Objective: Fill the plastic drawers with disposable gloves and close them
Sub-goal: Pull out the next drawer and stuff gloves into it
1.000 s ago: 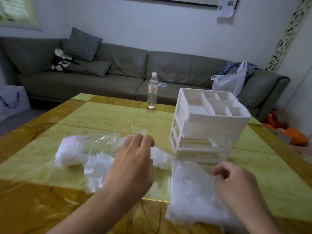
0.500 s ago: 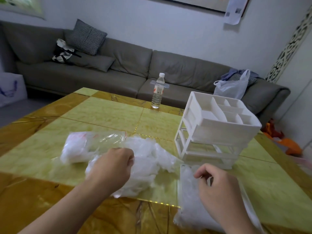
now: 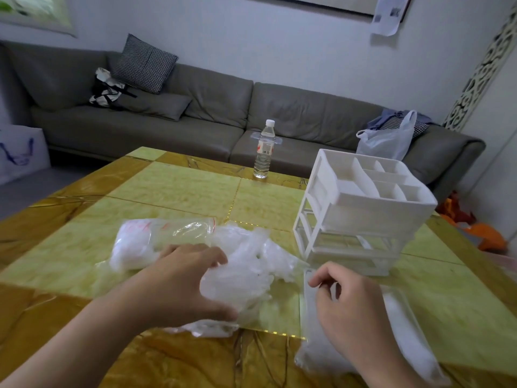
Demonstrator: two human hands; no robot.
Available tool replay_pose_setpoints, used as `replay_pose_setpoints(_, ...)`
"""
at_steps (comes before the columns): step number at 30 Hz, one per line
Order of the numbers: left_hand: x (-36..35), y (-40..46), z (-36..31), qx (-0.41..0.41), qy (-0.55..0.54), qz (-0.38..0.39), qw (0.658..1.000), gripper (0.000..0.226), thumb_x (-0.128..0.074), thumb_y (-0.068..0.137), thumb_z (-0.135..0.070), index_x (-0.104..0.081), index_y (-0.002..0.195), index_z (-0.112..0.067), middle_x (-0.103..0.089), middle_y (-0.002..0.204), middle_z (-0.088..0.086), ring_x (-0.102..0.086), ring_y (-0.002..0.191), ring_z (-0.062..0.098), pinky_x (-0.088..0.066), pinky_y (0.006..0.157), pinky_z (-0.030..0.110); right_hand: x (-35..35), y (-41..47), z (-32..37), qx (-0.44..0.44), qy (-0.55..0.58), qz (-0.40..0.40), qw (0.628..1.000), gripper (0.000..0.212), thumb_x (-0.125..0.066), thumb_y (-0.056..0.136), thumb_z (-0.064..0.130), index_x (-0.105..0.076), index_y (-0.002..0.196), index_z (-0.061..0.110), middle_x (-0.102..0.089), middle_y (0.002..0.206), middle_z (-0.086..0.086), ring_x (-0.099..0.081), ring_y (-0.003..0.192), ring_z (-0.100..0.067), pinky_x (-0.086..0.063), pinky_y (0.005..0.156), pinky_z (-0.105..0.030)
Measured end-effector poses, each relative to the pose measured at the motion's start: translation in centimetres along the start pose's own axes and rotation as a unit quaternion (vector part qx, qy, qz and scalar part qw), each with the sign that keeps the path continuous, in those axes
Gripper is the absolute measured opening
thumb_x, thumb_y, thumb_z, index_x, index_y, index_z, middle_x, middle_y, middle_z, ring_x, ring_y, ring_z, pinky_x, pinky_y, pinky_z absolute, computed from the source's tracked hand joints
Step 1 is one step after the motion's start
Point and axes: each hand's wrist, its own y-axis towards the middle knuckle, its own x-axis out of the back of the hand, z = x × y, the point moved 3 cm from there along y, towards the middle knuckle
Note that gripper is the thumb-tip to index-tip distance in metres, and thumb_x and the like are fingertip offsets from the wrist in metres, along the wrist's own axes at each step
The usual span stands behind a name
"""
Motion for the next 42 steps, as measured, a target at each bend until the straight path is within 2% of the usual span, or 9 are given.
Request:
replay_pose_setpoints(7, 0.1, 0.5, 0.6, 0.007, -0.027, -0.169, 0.985, 0.004, -0.067, 0.094, -0.03, -0.066, 0.094, -0.026, -0.067, 0.093, -0.013, -0.063, 0.094, 0.013, -0.053, 0.081, 0.038, -0.9, -0.5, 0.0, 0.035, -0.018, -0.004, 0.999, 0.038, -0.065, 0.077, -0.012, -0.067, 0.072, 0.025, -0.058, 0.062, 0.014, -0.054, 0.062, -0.004, -0.037, 0.055, -0.012)
replay_pose_setpoints(14, 1.4, 0.1, -0.6, 0.027, -0.243, -0.267, 0.932, 0.032, -0.073, 0.093, -0.023, -0.055, 0.07, -0.012, -0.042, 0.054, -0.006, -0.036, 0.049, 0.009, -0.032, 0.052, 0.03, -4.4, -2.5, 4.3, 0.004, 0.092, 0.093, 0.991, 0.012, -0.072, 0.094, 0.031, -0.062, 0.087, 0.028, -0.067, 0.081, 0.01, -0.066, 0.082, -0.008, -0.051, 0.066, -0.018)
replay_pose_setpoints(20, 1.5, -0.9, -1.7, 0.075, -0.578, -0.17, 0.794, 0.013, -0.07, 0.095, -0.016, -0.078, 0.099, -0.006, -0.079, 0.096, 0.018, -0.077, 0.087, 0.039, -0.062, 0.085, 0.056, -7.9, -1.7, 4.1, -0.279, 0.201, 0.192, 0.919, 0.078, -0.077, 0.062, 0.083, -0.057, 0.117, 0.033, -0.074, 0.104, 0.009, -0.075, 0.093, -0.01, -0.061, 0.091, -0.038)
replay_pose_setpoints(24, 0.9, -0.8, -1.5, 0.115, -0.656, -0.143, 0.732, 0.017, -0.068, 0.096, -0.013, -0.076, 0.104, -0.001, -0.077, 0.099, 0.024, -0.075, 0.092, 0.044, -0.061, 0.087, 0.058, -8.7, -1.2, 4.2, -0.306, 0.379, 0.167, 0.857, 0.045, -0.091, 0.078, 0.04, -0.076, 0.11, 0.012, -0.083, 0.1, -0.002, -0.08, 0.094, -0.022, -0.062, 0.096, -0.05)
replay_pose_setpoints(28, 0.6, -0.6, 0.5, 0.131, -0.438, -0.255, 0.852, 0.019, -0.071, 0.098, -0.021, -0.07, 0.084, -0.007, -0.068, 0.066, -0.001, -0.065, 0.056, 0.02, -0.052, 0.058, 0.036, -8.3, -0.8, 4.0, -0.272, 0.352, 0.088, 0.891, 0.012, -0.084, 0.086, 0.015, -0.077, 0.094, 0.011, -0.082, 0.087, -0.006, -0.08, 0.084, -0.027, -0.064, 0.085, -0.056)
replay_pose_setpoints(31, 0.2, -0.4, 1.0, 0.149, -0.373, -0.277, 0.873, 0.027, -0.075, 0.094, -0.031, -0.063, 0.082, -0.009, -0.059, 0.066, 0.002, -0.053, 0.049, 0.016, -0.043, 0.05, 0.033, -8.1, -0.7, 3.8, -0.262, 0.342, 0.065, 0.9, 0.01, -0.084, 0.087, 0.014, -0.077, 0.094, 0.014, -0.082, 0.089, -0.004, -0.08, 0.085, -0.024, -0.064, 0.085, -0.054)
replay_pose_setpoints(37, 0.8, -2.0, 0.3, 0.167, -0.135, -0.305, 0.928, 0.071, -0.083, 0.078, -0.049, -0.043, 0.128, -0.018, -0.046, 0.121, -0.003, -0.05, 0.112, 0.02, -0.05, 0.094, 0.039, -8.0, -0.7, 3.2, -0.263, 0.261, 0.075, 0.926, 0.027, -0.083, 0.078, 0.032, -0.073, 0.097, 0.016, -0.08, 0.091, -0.004, -0.078, 0.082, -0.02, -0.065, 0.082, -0.05)
replay_pose_setpoints(39, 1.5, -3.2, -1.9, 0.058, -0.074, -0.378, 0.921, 0.049, -0.08, 0.083, -0.038, -0.046, 0.116, -0.023, -0.043, 0.112, -0.008, -0.046, 0.107, 0.012, -0.048, 0.094, 0.033, -8.3, -0.8, 3.3, -0.262, 0.246, 0.11, 0.927, 0.044, -0.084, 0.07, 0.046, -0.07, 0.099, 0.017, -0.079, 0.092, -0.001, -0.076, 0.081, -0.018, -0.065, 0.079, -0.047)
replay_pose_setpoints(42, -0.2, -3.0, -4.1, 0.012, -0.124, -0.266, 0.956, 0.011, -0.066, 0.094, -0.035, -0.055, 0.093, -0.034, -0.058, 0.093, -0.017, -0.056, 0.089, -0.002, -0.048, 0.071, 0.018, -8.4, -1.1, 3.8, -0.268, 0.244, 0.171, 0.916, 0.054, -0.086, 0.072, 0.056, -0.061, 0.094, 0.014, -0.06, 0.084, 0.006, -0.06, 0.075, -0.012, -0.051, 0.07, -0.03)
